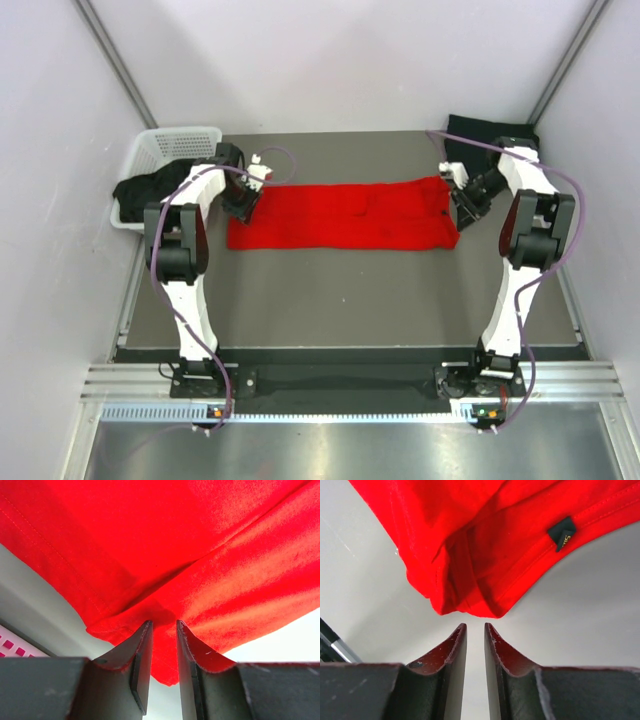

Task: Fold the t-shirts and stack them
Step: Fold the tshirt

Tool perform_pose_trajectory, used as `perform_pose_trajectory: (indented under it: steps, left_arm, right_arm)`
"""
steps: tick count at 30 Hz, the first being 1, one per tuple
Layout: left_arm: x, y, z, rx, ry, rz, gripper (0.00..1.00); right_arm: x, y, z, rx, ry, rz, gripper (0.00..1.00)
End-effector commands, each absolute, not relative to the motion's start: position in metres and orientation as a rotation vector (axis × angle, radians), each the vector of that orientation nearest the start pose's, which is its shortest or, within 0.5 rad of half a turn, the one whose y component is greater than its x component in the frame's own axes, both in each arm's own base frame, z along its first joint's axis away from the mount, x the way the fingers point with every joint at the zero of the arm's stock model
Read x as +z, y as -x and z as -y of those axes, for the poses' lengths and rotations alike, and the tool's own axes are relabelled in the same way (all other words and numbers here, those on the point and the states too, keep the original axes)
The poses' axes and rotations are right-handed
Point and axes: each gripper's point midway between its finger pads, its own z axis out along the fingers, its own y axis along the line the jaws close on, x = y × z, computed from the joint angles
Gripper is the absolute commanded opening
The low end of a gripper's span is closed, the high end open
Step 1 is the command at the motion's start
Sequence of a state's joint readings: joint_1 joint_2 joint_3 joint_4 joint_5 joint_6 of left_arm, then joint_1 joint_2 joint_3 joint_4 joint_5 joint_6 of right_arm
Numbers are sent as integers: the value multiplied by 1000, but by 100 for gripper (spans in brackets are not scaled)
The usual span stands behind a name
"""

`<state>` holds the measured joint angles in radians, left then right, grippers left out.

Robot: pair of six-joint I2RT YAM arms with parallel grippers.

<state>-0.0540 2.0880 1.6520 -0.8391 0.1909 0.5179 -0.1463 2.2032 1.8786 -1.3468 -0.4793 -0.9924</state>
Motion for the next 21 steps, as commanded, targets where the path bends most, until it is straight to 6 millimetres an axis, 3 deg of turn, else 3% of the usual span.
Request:
perform_pose_trajectory:
  steps: [1, 13, 21]
  left_arm:
    - [48, -442, 38, -178, -818, -2653, 31]
    - [18, -430, 32, -161, -844, -2724, 31]
    - [7, -428, 25, -125, -864, -2749, 30]
  right_arm:
    - [66, -377, -3, 729, 1154, -2654, 21]
    - [33, -373, -5, 752, 1172, -2702, 21]
    - [14, -385, 12, 571, 1128, -2771, 21]
